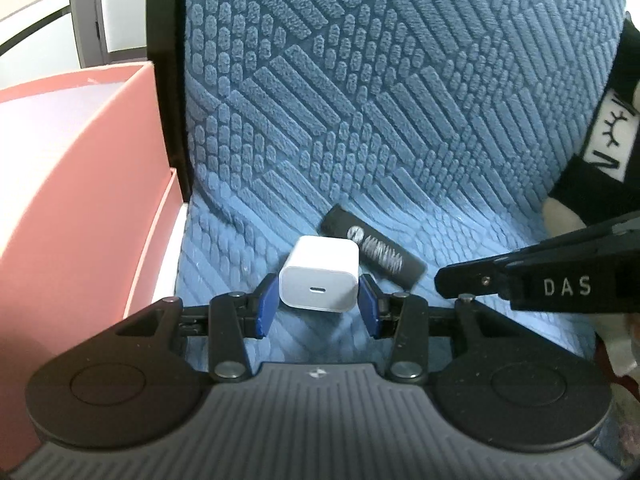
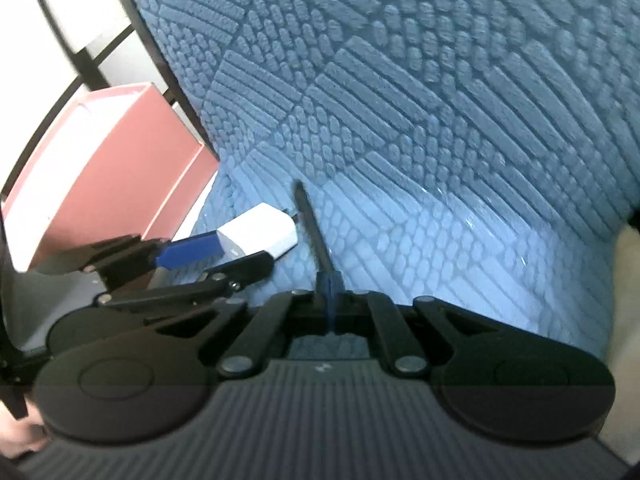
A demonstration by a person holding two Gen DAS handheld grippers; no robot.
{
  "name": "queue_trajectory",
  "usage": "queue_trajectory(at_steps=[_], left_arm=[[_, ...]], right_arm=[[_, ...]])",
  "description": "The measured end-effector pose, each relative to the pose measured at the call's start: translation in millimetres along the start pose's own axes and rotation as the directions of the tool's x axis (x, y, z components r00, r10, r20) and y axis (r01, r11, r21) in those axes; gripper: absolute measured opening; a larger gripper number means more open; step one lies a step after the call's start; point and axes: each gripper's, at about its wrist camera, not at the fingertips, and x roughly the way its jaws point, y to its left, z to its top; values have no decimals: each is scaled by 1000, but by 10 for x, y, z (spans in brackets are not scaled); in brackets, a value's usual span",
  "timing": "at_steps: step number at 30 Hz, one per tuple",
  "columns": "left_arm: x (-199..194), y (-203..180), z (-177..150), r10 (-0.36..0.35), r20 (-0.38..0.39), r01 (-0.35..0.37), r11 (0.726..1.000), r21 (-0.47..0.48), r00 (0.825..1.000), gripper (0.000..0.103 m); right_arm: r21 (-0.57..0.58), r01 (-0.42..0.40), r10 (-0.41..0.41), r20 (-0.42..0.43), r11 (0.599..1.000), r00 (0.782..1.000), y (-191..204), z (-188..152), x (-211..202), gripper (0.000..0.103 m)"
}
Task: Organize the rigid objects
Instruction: 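Close the left tool on the small white charger while the right tool grasps the black USB stick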
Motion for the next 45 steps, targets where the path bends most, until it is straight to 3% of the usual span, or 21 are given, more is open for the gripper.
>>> queue_trajectory(at_steps=[3,11,13,15,16,20,22,35,38,40,43,45], left_arm=[[-102,-6,-77,-7,-4,7,1000,1,1000,48],[-381,5,-304,-6,-15,6,1000,11,1000,48],[-425,1,-343,-10,-25,10,1000,21,1000,48],[-433,-22,-352,-9,-36,10,999,43,999,49],[-429,-27,-352,-13,-46,15,999,44,999,49],[-374,-11,-337,-35,-63,37,999,22,997,54],[-368,-11,-329,-35,-60,36,999,20,998,66],[-195,12,-270,-35,-61,36,999,15,998,65],[-168,33,-266,-46,-61,46,999,-3,997,58],[-170,18,-263,-43,-60,43,999,4,997,49],[-179,23,-261,-33,-66,33,999,4,997,49],[-199,34,-265,-26,-69,26,1000,0,997,49]], right_arm=[[39,1,-2,22,999,1000,-120,-176,-166,4],[50,-12,7,111,999,994,15,-94,-135,9],[-3,23,-23,122,1000,992,91,-62,-71,17],[-19,37,-34,120,999,992,121,-33,4,39],[-14,38,-36,117,999,993,126,-17,47,39],[-73,71,-61,133,995,989,208,16,145,37],[-101,82,-67,142,992,988,245,31,190,37],[-176,116,-92,140,978,986,330,219,550,36],[-188,145,-120,136,972,983,351,223,584,27],[-182,150,-127,132,972,983,350,225,590,27],[-164,161,-141,123,973,982,364,227,561,23],[-137,144,-126,133,980,983,364,217,481,4]])
